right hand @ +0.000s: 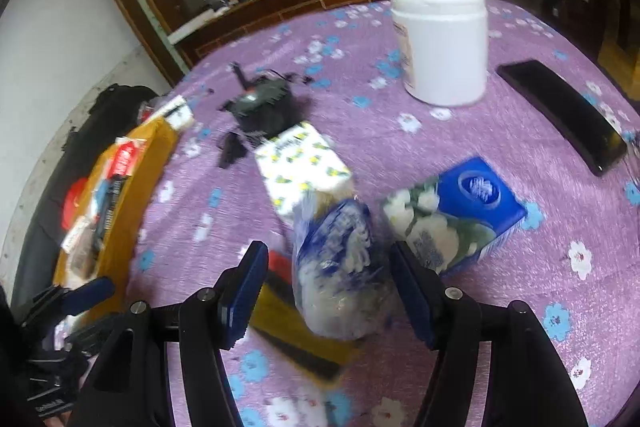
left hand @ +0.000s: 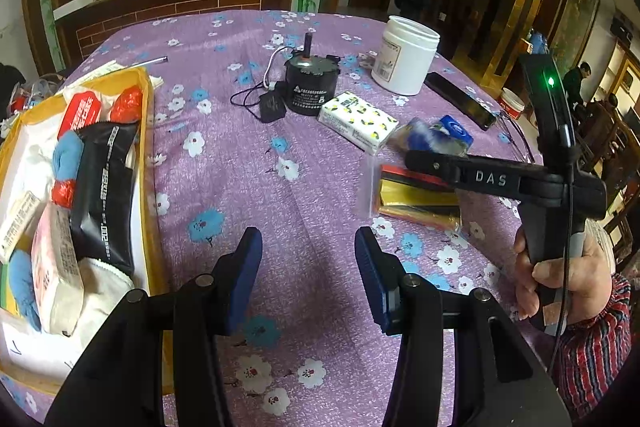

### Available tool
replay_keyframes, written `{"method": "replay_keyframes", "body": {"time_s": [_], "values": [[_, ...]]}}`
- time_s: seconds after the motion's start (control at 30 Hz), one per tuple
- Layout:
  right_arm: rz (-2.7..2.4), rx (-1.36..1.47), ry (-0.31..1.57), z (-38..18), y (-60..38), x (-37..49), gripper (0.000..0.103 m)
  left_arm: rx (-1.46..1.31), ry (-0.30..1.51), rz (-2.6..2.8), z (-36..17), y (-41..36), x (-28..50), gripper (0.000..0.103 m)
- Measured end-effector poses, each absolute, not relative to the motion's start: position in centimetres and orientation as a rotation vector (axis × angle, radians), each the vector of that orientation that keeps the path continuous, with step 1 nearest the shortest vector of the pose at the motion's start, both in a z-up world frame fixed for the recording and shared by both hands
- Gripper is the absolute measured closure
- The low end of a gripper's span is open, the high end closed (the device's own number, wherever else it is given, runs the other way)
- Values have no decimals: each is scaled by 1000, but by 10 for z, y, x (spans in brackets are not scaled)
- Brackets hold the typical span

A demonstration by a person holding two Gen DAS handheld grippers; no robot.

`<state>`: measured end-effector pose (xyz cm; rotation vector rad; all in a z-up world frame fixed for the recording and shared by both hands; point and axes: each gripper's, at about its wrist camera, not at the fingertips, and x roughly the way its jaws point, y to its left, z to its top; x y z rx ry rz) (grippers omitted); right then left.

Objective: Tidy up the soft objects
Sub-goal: 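Grasp the striped tube pack with the left tool while the right tool grasps the glove bag, then lift the tube pack and glove bag off the table with both tools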

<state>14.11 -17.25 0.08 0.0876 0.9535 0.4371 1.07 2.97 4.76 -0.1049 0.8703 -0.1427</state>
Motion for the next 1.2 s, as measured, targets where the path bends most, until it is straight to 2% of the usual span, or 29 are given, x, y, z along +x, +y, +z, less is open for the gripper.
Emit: {"method": "replay_keyframes", "body": {"time_s": [0.07,0.1,0.13,0.33,0.47,0.53,0.6,0.63,1.03,1.17,1.2], "values": [[416,58,956,-2,-173,141,68,-115,874,-142,45,32,11,57],[415,49,959,-3,-172,142,76,-119,875,-144,45,33,10,57],[414,44,963,-4,-172,141,77,-120,875,-146,44,34,10,57],[496,26,978,1,-161,113,78,-147,876,-147,44,44,7,57],[740,136,1040,5,-142,86,79,-186,880,-159,48,49,5,57],[706,131,997,14,-144,82,79,-197,884,-172,49,47,4,56],[617,78,923,25,-151,84,78,-196,895,-180,50,44,1,42],[586,65,903,27,-155,85,78,-190,901,-179,50,41,0,40],[603,137,868,15,-172,92,78,-76,1005,-121,18,12,-15,39],[617,116,848,17,-168,87,77,-81,999,-140,9,10,-13,41],[620,113,840,18,-168,85,77,-71,976,-133,9,10,-14,58]]}}
